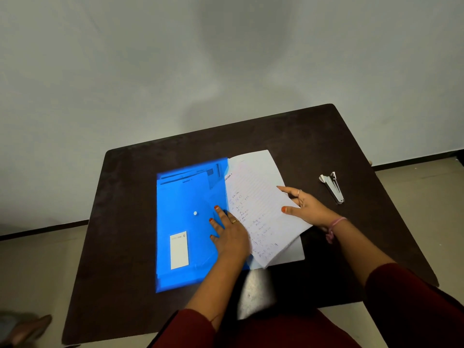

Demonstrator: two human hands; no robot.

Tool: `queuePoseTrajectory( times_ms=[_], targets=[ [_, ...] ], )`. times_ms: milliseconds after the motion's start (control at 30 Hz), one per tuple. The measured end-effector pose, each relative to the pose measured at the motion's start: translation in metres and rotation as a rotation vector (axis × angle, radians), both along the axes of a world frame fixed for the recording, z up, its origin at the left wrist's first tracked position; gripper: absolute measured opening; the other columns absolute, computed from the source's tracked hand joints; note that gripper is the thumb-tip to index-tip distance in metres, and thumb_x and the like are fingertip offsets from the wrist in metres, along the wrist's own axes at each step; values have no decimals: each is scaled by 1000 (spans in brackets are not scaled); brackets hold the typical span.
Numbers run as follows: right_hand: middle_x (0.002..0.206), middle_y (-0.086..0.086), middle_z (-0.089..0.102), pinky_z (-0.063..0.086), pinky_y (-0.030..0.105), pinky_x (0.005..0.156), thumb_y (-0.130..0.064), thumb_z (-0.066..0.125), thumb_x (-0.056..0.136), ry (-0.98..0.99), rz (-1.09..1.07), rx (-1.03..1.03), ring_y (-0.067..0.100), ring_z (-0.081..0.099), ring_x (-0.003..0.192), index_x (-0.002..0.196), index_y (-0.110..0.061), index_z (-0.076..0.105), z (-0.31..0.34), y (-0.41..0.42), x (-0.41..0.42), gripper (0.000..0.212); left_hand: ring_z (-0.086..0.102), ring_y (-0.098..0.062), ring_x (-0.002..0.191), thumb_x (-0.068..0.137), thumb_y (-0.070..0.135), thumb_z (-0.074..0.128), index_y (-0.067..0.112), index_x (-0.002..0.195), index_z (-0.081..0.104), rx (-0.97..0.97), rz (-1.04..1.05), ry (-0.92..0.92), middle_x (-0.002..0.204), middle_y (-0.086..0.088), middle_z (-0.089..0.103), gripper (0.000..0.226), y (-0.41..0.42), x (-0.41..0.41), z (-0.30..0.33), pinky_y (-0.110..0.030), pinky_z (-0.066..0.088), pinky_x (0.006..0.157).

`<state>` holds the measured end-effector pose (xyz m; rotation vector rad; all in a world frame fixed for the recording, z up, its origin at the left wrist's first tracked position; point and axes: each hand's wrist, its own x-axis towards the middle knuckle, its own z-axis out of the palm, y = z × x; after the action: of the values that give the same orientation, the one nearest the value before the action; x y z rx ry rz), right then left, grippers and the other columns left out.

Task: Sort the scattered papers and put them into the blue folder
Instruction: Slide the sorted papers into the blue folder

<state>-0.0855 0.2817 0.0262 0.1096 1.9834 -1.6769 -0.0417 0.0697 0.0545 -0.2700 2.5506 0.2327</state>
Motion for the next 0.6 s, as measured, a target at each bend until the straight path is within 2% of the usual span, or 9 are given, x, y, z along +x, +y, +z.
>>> queuePoseTrajectory(
  times_ms=[100, 233, 367, 433, 500, 600],
  targets=[
    [136, 1, 54, 47, 43, 100, -8, 64, 88, 48, -6, -10, 21, 58, 118, 126, -48, 45, -5, -14, -10, 58, -11, -41, 144, 97, -2, 34, -5, 146, -13, -42, -34, -14, 152, -21, -29, 68, 0, 0, 4, -56, 10, 115],
    [146, -2, 43, 46, 37, 103, -6, 60, 90, 94, -81, -20, 18, 48, 127, 141, -30, 39, -9, -41, -16, 60, -9, -40, 145, 99, 2, 30, -6, 146, -12, -77, -47, -22, 153, -22, -27, 64, -2, 0, 3, -56, 9, 115],
    [151, -3, 36, 39, 36, 109, -11, 61, 91, 122, -66, 65, 17, 38, 136, 147, -25, 30, -18, -65, -15, 65, -10, -40, 144, 97, -1, 35, -6, 146, -13, -78, -58, -53, 152, -22, -29, 68, -1, 2, 5, -59, 11, 114],
    [152, -4, 33, 38, 30, 108, -14, 60, 92, 127, -64, 114, 17, 35, 138, 148, -24, 27, -19, -73, -15, 66, -12, -40, 144, 96, -3, 37, -4, 146, -14, -66, -45, -70, 152, -19, -31, 71, 0, 3, 5, -64, 15, 110],
    [151, -4, 34, 39, 24, 100, -17, 58, 93, 142, -65, 135, 16, 39, 134, 148, -23, 25, -16, -82, -14, 65, -13, -39, 144, 96, -4, 38, -3, 146, -15, -48, -20, -83, 151, -16, -34, 74, 1, 4, 6, -67, 20, 107],
    [150, -3, 33, 38, 22, 99, -20, 56, 94, 193, -31, 160, 11, 40, 127, 148, -22, 24, -15, -98, -6, 64, -14, -39, 144, 95, -4, 40, -4, 146, -15, -12, 7, -82, 151, -15, -35, 75, 1, 3, 5, -68, 25, 104]
  ],
)
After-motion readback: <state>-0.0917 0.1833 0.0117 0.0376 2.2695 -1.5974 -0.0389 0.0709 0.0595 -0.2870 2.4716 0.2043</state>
